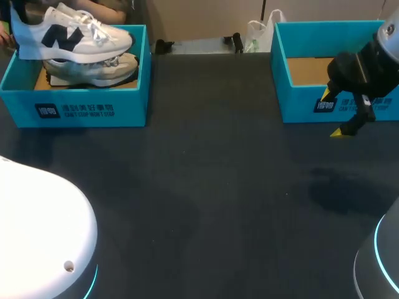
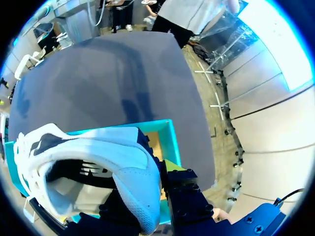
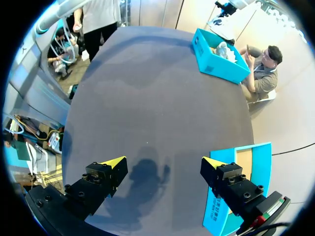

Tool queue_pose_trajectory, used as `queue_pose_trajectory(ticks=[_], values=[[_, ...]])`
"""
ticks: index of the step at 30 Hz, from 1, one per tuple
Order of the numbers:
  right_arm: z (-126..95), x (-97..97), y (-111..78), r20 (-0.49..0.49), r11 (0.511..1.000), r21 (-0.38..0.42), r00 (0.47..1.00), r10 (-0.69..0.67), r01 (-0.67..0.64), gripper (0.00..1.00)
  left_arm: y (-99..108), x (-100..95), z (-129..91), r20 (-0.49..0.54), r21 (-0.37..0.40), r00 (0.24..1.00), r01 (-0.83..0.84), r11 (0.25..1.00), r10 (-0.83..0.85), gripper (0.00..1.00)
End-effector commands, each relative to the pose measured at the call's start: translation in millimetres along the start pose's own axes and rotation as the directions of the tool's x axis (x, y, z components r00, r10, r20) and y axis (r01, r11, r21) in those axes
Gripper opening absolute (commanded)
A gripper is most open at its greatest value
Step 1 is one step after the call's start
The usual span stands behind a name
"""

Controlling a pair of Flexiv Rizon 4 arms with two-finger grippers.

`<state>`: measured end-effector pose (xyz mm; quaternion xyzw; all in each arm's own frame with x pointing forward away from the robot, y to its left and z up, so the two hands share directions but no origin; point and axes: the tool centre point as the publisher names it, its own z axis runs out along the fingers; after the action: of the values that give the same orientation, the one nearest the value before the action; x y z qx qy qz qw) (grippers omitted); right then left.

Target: Take the shoe out of the shoebox, open the shoe tongue, remove and reinsert the insole, then place the shoe into the shoebox

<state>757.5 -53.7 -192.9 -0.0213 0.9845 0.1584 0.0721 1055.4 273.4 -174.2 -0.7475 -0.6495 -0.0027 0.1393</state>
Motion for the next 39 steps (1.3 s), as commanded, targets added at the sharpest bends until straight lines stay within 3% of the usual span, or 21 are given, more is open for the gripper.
queue_pose_trajectory(ticks=[1, 12, 39], values=[[1, -0.1, 0.1, 0.0, 1.0, 0.002, 1.0, 0.001, -0.001, 1.0, -34, -13.5, -2, -0.019, -0.066, 0.999, 0.045, 0.997, -0.047, 0.0], [1, -0.1, 0.1, 0.0, 1.0, 0.002, 1.0, 0.001, -0.001, 1.0, -93, -56.5, -4, -0.016, -0.138, 0.981, 0.189, 0.972, -0.193, 0.0], [1, -0.1, 0.1, 0.0, 1.0, 0.002, 1.0, 0.001, -0.001, 1.0, -213, -178.7, 8, -0.092, -0.137, 0.959, 0.254, 0.957, -0.268, 0.0]])
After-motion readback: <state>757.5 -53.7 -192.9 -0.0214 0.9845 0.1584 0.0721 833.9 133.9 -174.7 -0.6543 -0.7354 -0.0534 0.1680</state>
